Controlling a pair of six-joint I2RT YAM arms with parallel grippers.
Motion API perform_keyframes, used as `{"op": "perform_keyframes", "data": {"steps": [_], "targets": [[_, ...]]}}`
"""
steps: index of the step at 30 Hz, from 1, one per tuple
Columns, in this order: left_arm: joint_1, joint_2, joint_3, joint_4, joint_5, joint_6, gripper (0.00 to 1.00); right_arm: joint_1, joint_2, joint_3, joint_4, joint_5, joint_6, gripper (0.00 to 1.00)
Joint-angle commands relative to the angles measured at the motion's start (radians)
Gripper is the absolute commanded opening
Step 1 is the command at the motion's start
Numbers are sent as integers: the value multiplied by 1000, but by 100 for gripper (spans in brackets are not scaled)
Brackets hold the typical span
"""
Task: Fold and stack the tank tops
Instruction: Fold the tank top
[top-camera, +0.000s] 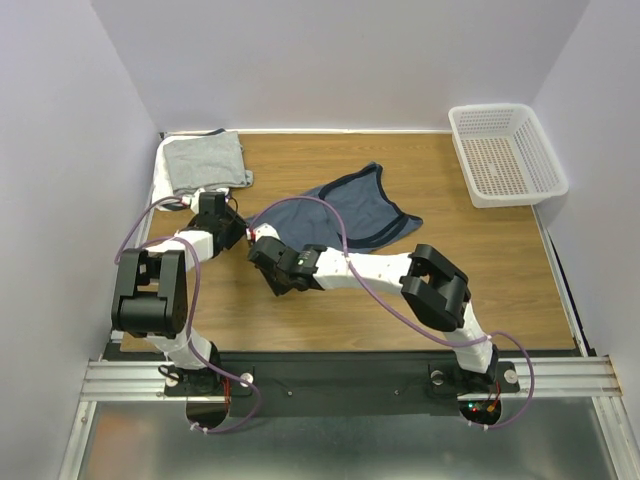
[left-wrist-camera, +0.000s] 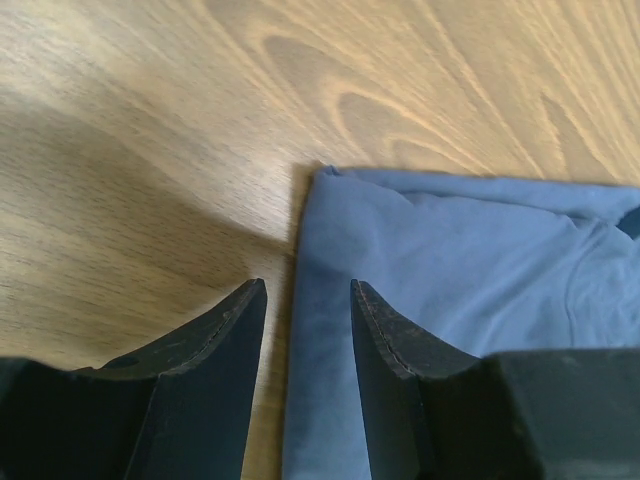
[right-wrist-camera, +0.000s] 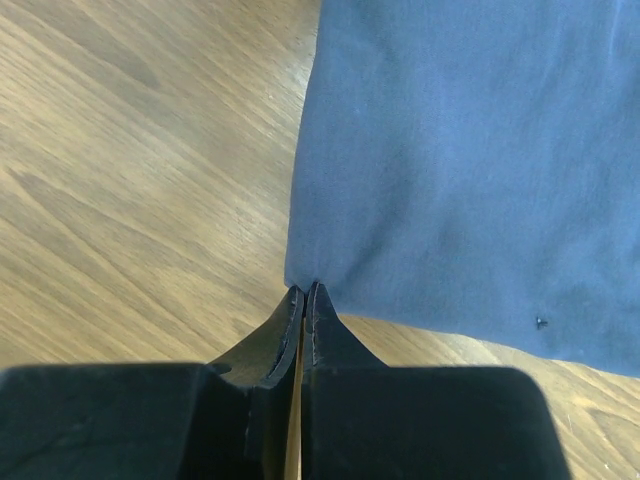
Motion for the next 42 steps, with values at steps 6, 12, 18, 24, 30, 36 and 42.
{"op": "perform_keyframes", "data": {"steps": [6,12,18,24,30,36,42], "targets": [[-2,44,19,72,-42,-6,51,-2,-97,-6,28,-11,12,0],[-2,82,18,69,-56,-7,48,-14,-126,-10,28,-6,9,0],[-5,90,28,64,-69,-12,45,-22,-137,-10,28,-35,9,0],[-8,96,39,70,-73,-16,34,-22,-135,2,28,-60,9,0],[-9,110,76,72,-66,-16,13,-22,-138,11,28,-75,4,0],[-6,39,110,8,-152,-12,0,-21,-103,52,31,-202,21,0],[29,-53,159,-98,-258,-3,0,1,-30,183,31,-314,49,1]]}}
